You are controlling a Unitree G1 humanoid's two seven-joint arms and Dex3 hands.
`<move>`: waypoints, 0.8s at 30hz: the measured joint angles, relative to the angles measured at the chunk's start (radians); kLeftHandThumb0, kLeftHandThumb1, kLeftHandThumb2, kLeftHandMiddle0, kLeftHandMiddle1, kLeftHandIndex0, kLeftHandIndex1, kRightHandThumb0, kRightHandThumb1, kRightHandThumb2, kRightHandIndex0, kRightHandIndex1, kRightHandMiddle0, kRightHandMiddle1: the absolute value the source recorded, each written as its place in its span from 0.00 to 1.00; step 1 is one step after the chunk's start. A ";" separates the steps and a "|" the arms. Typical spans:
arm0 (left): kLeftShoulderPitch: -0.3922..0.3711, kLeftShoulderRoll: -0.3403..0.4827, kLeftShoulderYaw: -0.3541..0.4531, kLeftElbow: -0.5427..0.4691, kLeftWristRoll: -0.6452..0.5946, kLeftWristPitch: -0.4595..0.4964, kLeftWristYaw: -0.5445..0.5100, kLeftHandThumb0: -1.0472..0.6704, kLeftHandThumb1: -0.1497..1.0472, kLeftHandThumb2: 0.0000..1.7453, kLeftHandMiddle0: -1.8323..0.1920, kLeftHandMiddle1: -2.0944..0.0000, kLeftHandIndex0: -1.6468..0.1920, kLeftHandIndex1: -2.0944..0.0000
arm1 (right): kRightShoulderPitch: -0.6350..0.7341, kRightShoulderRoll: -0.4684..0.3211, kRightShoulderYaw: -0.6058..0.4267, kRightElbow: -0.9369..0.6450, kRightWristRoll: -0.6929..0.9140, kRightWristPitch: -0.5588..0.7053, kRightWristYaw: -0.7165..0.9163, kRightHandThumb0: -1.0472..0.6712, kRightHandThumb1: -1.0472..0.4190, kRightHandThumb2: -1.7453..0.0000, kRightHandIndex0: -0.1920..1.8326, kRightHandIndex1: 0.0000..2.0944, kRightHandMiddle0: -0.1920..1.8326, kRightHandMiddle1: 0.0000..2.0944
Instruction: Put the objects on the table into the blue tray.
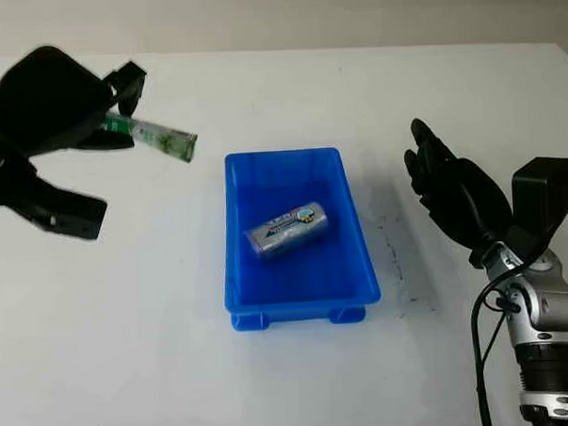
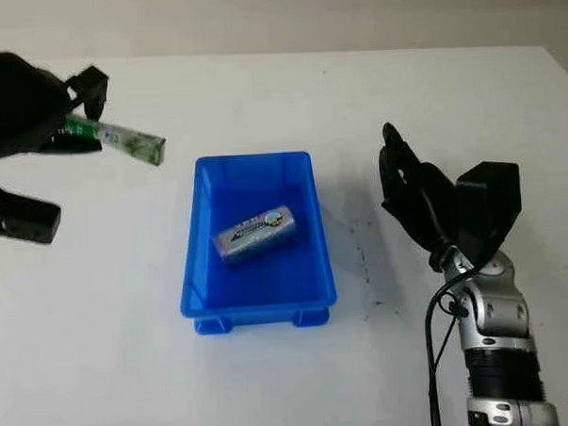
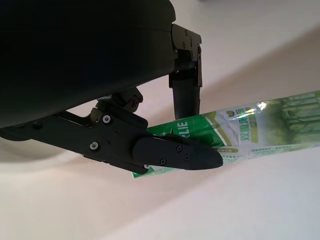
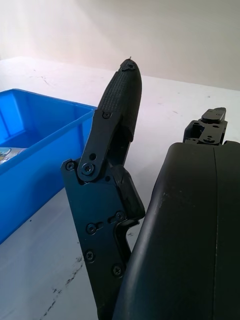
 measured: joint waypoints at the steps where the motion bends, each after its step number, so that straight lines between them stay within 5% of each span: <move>1: 0.000 0.005 0.021 -0.020 -0.007 0.004 0.002 0.37 1.00 0.18 0.43 0.00 0.62 0.00 | 0.000 0.000 0.000 0.000 0.000 0.000 0.000 0.17 0.00 0.60 0.00 0.00 0.00 0.00; 5: 0.004 0.020 0.107 -0.145 -0.041 0.021 -0.013 0.38 1.00 0.16 0.40 0.00 0.56 0.00 | 0.000 0.001 0.001 0.000 0.001 -0.001 0.007 0.17 0.00 0.60 0.00 0.00 0.00 0.00; 9: 0.043 0.024 0.189 -0.301 -0.110 0.011 -0.086 0.37 1.00 0.17 0.41 0.00 0.60 0.00 | -0.001 0.004 0.006 0.001 0.000 -0.004 0.013 0.17 0.00 0.60 0.00 0.00 0.00 0.00; 19: 0.341 -0.117 0.310 -0.755 -0.528 0.038 -0.611 0.39 1.00 0.24 0.32 0.00 0.52 0.00 | 0.001 0.008 0.008 -0.005 -0.001 -0.004 0.002 0.17 0.00 0.60 0.00 0.00 0.00 0.00; 24: 0.393 -0.190 0.333 -0.861 -0.571 0.072 -0.740 0.38 1.00 0.23 0.24 0.00 0.36 0.00 | 0.004 0.008 0.008 -0.013 0.000 -0.004 0.000 0.18 0.00 0.60 0.00 0.00 0.00 0.00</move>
